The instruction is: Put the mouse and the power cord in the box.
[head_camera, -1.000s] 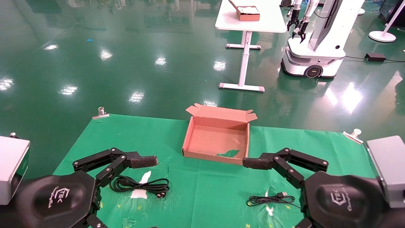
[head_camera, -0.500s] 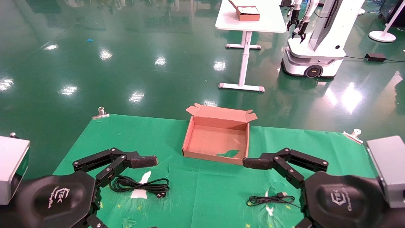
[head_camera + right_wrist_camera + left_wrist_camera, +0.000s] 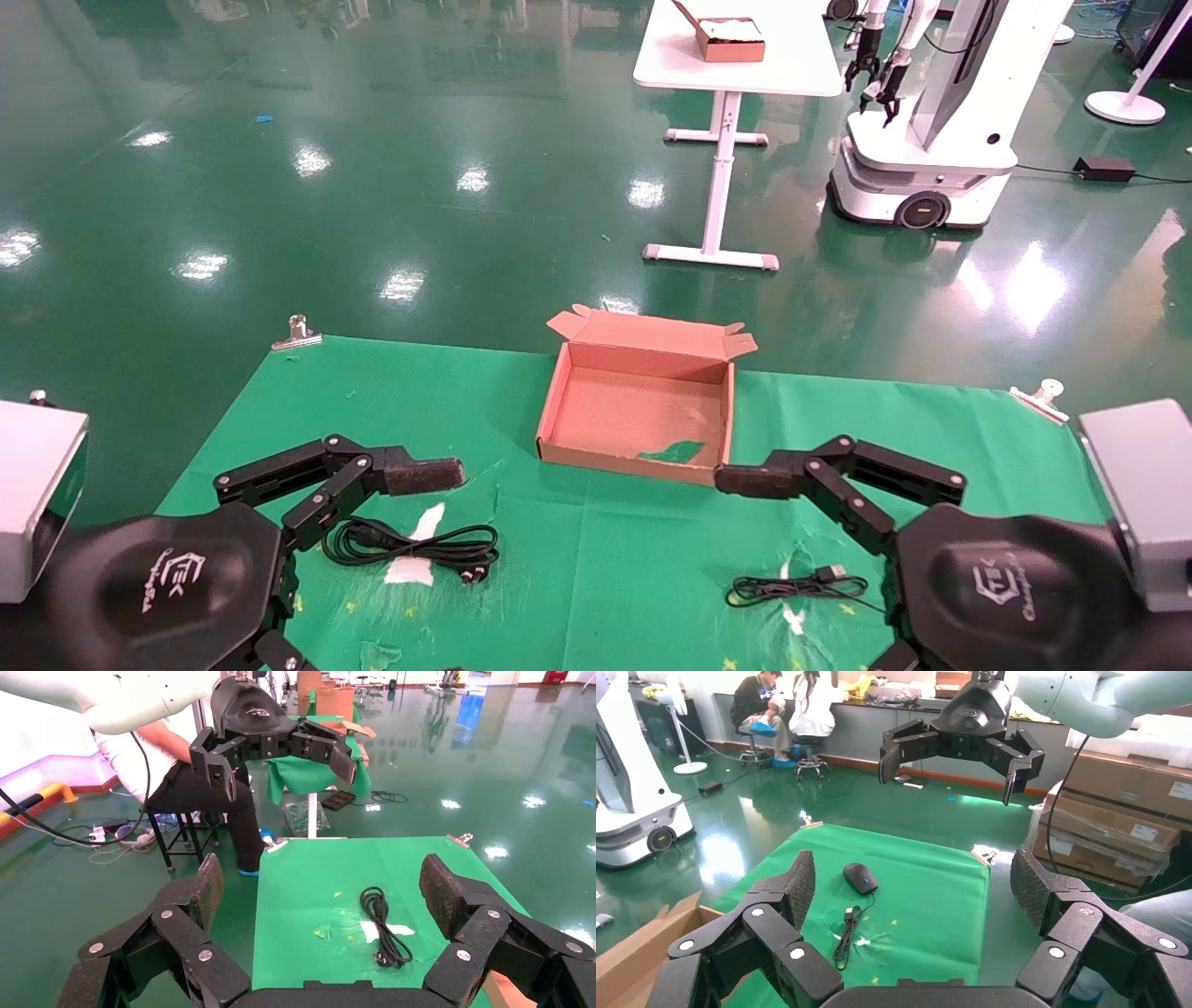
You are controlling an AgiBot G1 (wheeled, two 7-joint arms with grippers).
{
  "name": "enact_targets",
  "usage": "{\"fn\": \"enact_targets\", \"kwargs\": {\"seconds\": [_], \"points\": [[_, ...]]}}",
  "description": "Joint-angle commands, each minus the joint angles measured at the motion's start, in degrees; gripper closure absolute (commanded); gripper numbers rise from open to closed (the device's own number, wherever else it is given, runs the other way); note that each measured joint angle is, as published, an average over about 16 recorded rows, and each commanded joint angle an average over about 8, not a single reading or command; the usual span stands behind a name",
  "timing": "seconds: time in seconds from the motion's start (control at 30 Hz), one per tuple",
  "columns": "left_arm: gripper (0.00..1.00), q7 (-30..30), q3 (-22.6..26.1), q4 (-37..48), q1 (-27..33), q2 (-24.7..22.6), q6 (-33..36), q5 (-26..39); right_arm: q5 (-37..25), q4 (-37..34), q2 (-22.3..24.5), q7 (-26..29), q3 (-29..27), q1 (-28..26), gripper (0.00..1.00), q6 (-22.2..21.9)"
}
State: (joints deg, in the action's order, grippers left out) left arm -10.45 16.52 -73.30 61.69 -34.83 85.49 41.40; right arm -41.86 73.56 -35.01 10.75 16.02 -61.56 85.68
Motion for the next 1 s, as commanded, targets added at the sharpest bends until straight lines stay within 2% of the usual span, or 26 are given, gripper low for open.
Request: {"fn": "enact_targets", "kwargs": {"seconds": [0.03,0.3,0.63,0.8,1.0], "points": [[0.00,0.00,0.00,0.01,-0.01,0.00,0.00,-0.01,0.00,0.00,0.00,0.00,0.00,0.00,0.00,0.00],[0.00,0.44,0.49,-0.44,1.09,-0.25,0.21,1.44,-0.37,-0.29,0.95,-0.38,-0.03,0.19,0.00,0.77],[0.00,3.39,3.91,2.65,6.00,-1.21,3.23,9.30,-4.72,-4.26,3.69,-3.85,1.83,-1.53,0.00,4.28],[0.00,7.88,7.69,7.93,9.41,-3.44,4.52,15.91,-9.09,-7.59,4.44,-7.22,5.53,-4.00,0.00,5.13],[0.00,16.80,14.73,18.96,16.27,-9.33,4.56,26.77,-17.06,-14.18,3.92,-12.72,12.22,-9.15,0.00,5.04]]}}
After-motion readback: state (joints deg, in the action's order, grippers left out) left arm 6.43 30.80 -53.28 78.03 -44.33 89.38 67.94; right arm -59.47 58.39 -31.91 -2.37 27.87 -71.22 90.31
